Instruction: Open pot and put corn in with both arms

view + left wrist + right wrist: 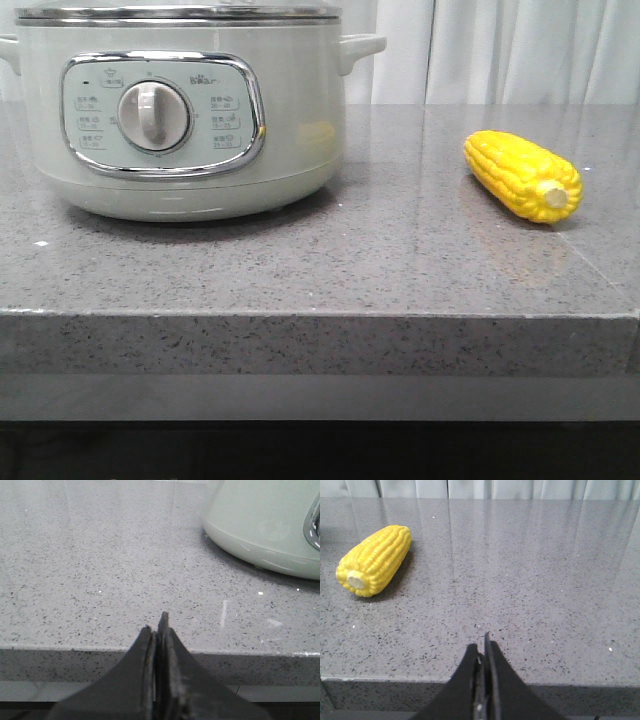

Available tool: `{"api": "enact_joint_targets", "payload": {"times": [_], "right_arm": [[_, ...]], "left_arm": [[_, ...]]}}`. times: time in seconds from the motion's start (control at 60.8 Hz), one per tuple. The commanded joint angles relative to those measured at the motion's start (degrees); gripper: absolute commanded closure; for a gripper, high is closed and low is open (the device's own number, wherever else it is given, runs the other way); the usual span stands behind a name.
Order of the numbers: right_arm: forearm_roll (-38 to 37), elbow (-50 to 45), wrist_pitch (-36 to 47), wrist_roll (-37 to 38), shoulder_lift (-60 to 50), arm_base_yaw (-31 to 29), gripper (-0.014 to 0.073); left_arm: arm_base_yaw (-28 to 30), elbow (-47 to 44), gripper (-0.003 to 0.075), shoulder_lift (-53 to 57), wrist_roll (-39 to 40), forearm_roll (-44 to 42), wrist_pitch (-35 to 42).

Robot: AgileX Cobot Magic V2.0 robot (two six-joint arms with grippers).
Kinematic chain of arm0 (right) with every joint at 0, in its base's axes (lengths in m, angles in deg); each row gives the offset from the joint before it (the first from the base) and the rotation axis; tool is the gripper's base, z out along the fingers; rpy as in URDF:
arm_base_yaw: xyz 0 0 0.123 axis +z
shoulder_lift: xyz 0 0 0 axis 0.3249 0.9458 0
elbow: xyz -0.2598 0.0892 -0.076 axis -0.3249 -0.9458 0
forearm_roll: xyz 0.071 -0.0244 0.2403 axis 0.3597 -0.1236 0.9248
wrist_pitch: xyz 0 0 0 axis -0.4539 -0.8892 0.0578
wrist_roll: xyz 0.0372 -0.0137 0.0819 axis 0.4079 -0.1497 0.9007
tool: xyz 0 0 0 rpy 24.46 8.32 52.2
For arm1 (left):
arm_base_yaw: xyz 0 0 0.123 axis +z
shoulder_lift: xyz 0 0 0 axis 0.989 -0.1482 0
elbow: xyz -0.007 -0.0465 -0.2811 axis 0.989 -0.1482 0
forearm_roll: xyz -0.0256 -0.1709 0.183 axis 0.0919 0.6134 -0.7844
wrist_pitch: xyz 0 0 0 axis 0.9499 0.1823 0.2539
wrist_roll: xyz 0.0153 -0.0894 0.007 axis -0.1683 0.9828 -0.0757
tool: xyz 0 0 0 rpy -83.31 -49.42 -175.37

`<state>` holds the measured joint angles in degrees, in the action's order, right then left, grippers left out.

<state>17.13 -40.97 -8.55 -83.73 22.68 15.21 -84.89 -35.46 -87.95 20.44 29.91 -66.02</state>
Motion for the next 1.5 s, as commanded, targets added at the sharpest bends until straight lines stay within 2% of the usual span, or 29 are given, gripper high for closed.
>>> {"api": "enact_joint_targets", "payload": {"times": [0.0, 1.481], "right_arm": [[-0.3, 0.1, 4.8, -0.1, -1.2, -0.3, 0.0664], [-0.3, 0.1, 4.8, -0.1, -1.2, -0.3, 0.0664]], "left_arm": [[0.0, 0.0, 0.0739, 1.3, 0.3, 0.6, 5.0], [0.0, 0.0, 0.0739, 1.2, 0.3, 0.6, 6.6]]}}
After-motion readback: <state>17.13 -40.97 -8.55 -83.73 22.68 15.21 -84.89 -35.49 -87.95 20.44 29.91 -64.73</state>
